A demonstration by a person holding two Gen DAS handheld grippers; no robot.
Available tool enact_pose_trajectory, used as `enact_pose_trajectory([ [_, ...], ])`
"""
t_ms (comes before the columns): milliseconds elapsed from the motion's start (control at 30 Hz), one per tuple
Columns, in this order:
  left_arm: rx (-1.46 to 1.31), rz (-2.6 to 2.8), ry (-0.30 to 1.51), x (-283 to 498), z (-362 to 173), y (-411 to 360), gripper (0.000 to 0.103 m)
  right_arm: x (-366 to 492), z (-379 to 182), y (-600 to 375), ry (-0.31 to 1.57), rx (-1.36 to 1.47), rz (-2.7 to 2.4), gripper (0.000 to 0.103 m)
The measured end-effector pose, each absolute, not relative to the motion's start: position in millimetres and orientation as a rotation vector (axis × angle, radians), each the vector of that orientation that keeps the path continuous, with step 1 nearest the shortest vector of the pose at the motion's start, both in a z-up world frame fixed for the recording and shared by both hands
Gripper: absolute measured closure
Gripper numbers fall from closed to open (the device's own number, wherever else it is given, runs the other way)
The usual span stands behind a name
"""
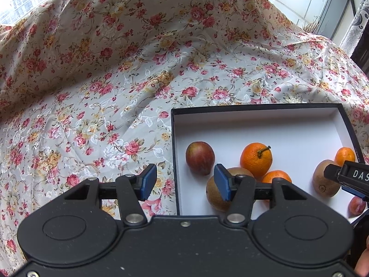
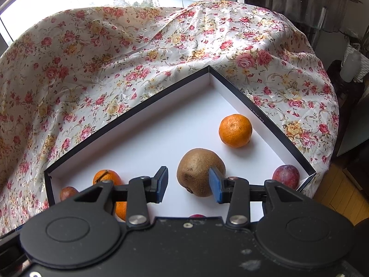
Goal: Organize fruits
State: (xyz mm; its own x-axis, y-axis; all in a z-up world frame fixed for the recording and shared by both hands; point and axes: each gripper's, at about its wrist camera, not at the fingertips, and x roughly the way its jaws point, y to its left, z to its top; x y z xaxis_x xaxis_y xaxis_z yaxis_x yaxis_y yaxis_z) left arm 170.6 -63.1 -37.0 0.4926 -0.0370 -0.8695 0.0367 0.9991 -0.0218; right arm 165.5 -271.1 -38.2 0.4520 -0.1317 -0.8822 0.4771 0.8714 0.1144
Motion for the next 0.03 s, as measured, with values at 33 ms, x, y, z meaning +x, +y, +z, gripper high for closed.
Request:
enact_pose_trajectory([
  [33,-0.001,-0.044,1.049,170.1,-36.0,-62.8,0.043,165.4,-37.9,-270.9,1.039,0.372,-0.387,0.06],
])
